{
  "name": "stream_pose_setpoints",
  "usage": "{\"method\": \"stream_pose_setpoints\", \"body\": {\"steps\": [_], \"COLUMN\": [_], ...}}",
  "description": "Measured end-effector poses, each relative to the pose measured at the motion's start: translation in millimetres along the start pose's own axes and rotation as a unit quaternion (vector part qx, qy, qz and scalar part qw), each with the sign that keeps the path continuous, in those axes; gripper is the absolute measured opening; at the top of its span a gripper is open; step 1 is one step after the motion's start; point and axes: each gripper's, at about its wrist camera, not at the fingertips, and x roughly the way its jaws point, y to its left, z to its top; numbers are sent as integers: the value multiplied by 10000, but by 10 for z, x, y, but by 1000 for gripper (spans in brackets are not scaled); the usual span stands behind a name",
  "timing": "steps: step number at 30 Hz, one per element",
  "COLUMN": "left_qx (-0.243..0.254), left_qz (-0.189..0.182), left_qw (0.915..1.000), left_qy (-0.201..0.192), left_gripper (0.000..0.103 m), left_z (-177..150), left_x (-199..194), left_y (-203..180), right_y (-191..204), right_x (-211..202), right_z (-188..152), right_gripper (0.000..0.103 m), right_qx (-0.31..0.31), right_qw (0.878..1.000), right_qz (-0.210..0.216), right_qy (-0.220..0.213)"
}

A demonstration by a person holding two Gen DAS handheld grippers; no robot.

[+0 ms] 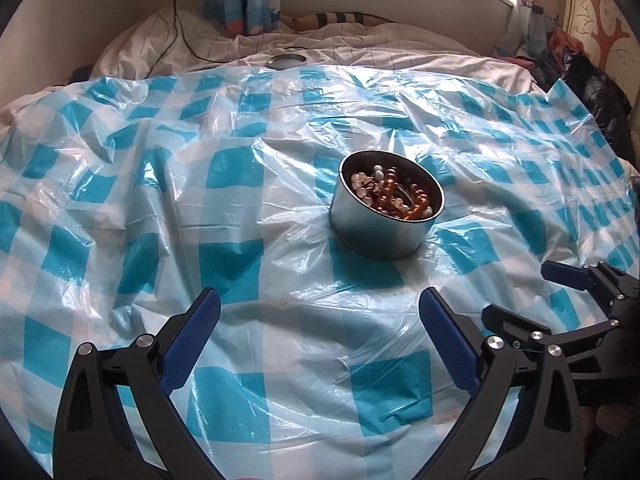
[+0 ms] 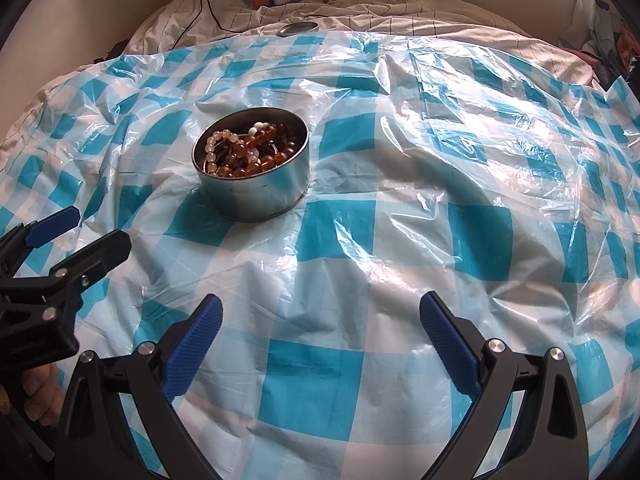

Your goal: Organize jewelry

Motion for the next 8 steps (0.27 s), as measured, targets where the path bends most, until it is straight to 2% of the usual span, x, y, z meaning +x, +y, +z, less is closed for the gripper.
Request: {"method": "stream_pose_setpoints", "body": {"steps": [4,8], "left_qx": [-69,-69], "left_qz": [-11,96], "left_qw": [9991,9987], "left_qy": [424,496], "left_gripper": [95,95], "left_z": [13,-11], "left_x": [128,174], "left_y": [19,52], "right_y": [-17,-73], "right_x": [15,49], "right_z": [-3,12], "right_gripper": [95,95], "right_qx": [-28,3], "right_qw": [10000,9998], "right_qz": [-82,-196], "right_qy": [38,94]}}
